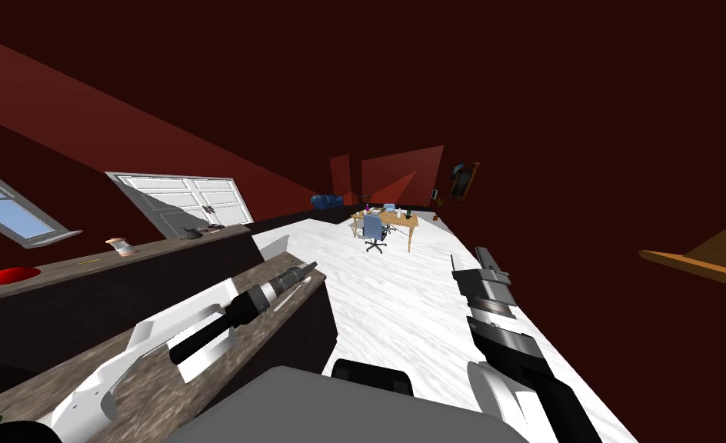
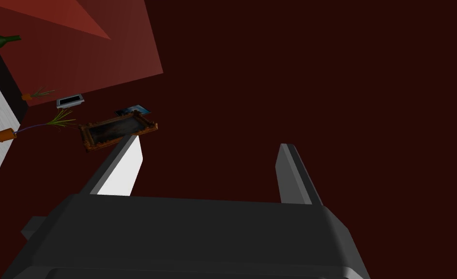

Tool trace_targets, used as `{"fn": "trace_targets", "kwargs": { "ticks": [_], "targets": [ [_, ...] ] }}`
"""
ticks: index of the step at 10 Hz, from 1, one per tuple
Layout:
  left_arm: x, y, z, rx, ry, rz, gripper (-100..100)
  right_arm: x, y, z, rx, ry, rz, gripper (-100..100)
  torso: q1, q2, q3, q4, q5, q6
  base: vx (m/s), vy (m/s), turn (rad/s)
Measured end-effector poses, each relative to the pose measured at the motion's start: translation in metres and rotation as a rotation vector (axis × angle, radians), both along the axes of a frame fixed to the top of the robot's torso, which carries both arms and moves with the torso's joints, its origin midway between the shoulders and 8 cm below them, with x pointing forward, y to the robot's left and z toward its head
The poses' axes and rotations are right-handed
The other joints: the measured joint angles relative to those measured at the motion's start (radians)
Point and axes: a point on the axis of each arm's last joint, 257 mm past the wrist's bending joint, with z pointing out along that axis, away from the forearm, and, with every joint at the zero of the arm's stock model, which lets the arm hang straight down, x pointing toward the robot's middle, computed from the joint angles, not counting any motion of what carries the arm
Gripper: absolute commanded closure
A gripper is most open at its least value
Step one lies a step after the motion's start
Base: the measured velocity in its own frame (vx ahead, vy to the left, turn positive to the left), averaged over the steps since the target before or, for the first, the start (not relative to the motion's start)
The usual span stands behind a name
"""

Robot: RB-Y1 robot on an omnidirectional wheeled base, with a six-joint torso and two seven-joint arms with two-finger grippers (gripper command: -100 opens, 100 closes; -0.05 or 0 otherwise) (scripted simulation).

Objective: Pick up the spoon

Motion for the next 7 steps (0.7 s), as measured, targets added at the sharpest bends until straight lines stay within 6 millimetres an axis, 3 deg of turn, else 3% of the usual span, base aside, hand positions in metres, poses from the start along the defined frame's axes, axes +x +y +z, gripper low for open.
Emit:
{"fn": "trace_targets", "kwargs": {
  "ticks": [7],
  "targets": [
    [-0.01,0.015,-0.04,0.178,0.145,-0.051,-100,0.0,0.0,0.0,0.0,0.0,0.0,0,0.001,-0.002,-0.001,0.0,0.0,0.0,0.036,0.008,-0.031]
  ]
}}
